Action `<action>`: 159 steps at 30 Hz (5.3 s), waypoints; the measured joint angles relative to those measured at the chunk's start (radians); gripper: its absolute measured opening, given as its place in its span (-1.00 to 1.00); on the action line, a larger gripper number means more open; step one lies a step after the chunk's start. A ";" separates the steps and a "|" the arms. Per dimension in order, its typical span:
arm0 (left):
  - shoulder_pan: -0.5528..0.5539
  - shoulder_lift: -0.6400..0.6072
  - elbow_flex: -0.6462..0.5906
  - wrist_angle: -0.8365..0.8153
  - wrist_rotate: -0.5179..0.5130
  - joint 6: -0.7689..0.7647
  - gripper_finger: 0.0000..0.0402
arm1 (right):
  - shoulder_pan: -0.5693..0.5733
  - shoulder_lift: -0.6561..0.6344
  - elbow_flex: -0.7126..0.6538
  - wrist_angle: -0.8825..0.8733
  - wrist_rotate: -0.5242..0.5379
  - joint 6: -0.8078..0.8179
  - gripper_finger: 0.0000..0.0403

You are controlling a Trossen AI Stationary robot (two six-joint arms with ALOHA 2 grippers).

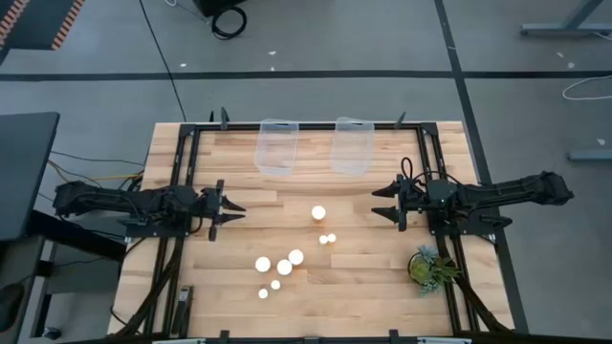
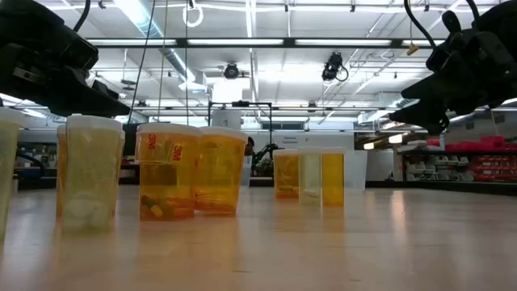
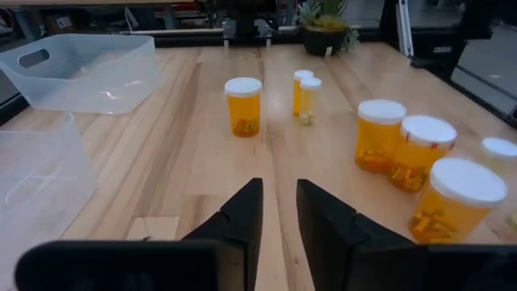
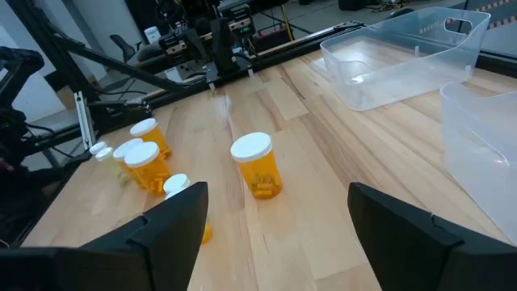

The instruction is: Pick and place medicine bottles into bin by pill shape (circle, oval)

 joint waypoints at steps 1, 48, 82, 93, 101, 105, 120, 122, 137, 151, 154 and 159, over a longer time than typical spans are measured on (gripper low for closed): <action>0.000 0.000 0.000 0.009 0.000 -0.031 -0.55 | 0.000 0.000 0.000 0.000 0.000 0.000 0.51; 0.000 0.696 0.348 0.194 -0.220 -0.430 -0.61 | 0.000 0.000 0.000 0.000 0.000 0.000 0.51; 0.097 1.418 1.170 -0.497 0.003 -0.274 0.35 | 0.000 0.001 0.000 -0.025 0.000 0.000 0.51; 0.097 1.626 1.433 -0.696 0.090 -0.152 0.38 | 0.000 0.001 0.000 -0.036 0.000 0.000 0.51; 0.097 1.707 1.503 -0.714 0.094 -0.118 0.38 | 0.000 0.002 0.000 -0.051 0.000 0.000 0.51; 0.097 1.713 1.500 -0.702 0.090 -0.109 0.38 | 0.000 0.001 0.000 -0.057 0.000 0.000 0.51; 0.093 1.717 1.490 -0.570 0.087 -0.064 0.38 | 0.000 0.002 0.000 -0.066 0.000 0.000 0.51; 0.093 1.717 1.490 -0.550 0.087 -0.064 0.38 | 0.000 0.002 0.000 -0.066 0.000 0.000 0.51; 0.078 1.765 1.490 -0.526 0.085 -0.065 0.38 | 0.000 0.002 0.000 -0.068 0.000 0.000 0.51; 0.080 1.765 1.490 -0.548 0.085 -0.054 0.08 | 0.000 0.002 0.000 -0.068 0.000 0.000 0.51; 0.087 1.765 1.491 -0.549 0.088 -0.055 0.01 | 0.000 0.001 0.000 -0.068 0.000 0.000 0.51; 0.101 1.764 1.491 -0.554 0.086 -0.055 0.06 | 0.000 0.001 0.000 -0.068 0.000 0.000 0.51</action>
